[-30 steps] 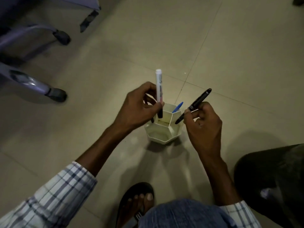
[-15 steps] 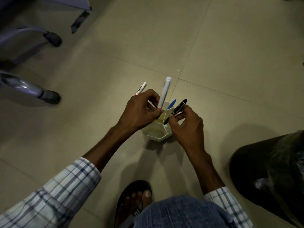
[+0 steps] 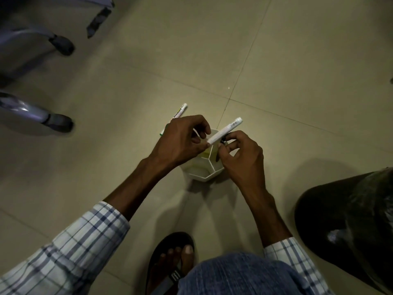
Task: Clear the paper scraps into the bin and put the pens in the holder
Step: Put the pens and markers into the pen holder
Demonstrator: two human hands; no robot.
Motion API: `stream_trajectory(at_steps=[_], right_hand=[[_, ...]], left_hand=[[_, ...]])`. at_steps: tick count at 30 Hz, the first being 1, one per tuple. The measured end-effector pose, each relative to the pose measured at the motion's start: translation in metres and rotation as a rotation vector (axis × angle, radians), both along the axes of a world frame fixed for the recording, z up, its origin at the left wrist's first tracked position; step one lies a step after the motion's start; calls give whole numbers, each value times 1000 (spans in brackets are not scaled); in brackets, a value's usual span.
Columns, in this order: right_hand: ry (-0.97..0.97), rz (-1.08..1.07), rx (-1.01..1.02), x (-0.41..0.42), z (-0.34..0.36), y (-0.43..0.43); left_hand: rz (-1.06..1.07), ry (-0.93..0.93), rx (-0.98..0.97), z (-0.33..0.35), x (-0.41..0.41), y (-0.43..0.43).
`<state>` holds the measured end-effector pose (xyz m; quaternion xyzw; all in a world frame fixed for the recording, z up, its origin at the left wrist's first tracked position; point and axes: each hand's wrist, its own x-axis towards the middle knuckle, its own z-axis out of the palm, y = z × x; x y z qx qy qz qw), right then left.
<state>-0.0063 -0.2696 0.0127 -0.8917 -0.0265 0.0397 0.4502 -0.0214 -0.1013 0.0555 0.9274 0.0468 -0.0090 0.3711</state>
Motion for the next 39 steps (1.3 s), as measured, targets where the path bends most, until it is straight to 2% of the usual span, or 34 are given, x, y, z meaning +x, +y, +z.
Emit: stream_trajectory(at_steps=[10, 15, 21, 25, 28, 30, 34, 39], right_hand=[[37, -3, 117, 8, 2, -4], [48, 34, 225, 10, 8, -1], [27, 54, 264, 10, 13, -3], [20, 69, 267, 12, 17, -3], [11, 59, 262, 14, 19, -4], [10, 61, 250, 14, 19, -4], [12, 73, 227, 13, 17, -5], [1, 73, 219, 13, 17, -6]], left_hand=[[134, -38, -122, 8, 4, 31], [298, -98, -182, 1, 12, 51], [490, -145, -251, -29, 18, 73], [512, -57, -51, -66, 22, 78], [397, -9, 181, -90, 27, 79], [331, 33, 269, -100, 32, 78], [292, 101, 371, -111, 39, 81], [298, 197, 377, -113, 34, 85]])
